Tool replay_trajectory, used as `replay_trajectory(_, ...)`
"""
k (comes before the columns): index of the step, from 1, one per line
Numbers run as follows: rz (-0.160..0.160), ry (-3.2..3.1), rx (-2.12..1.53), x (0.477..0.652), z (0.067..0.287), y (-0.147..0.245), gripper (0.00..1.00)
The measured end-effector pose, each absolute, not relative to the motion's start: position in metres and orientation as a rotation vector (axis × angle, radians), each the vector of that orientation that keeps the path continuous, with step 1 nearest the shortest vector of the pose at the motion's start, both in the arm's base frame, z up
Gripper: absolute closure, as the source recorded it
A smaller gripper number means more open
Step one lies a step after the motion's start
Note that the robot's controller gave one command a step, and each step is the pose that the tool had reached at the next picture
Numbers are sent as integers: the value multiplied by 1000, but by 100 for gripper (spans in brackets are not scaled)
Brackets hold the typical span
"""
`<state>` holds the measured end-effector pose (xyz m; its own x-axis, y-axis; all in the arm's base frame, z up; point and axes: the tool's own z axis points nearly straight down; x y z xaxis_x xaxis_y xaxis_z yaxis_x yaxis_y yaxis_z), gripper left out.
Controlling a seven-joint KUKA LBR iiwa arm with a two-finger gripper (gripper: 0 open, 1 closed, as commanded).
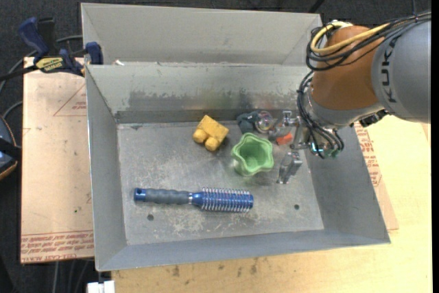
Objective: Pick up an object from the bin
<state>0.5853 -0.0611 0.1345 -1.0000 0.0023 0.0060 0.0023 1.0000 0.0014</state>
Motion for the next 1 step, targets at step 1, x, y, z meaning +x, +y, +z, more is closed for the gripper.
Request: replay_trajectory(1,3,-3134,266,627,75,-5,0)
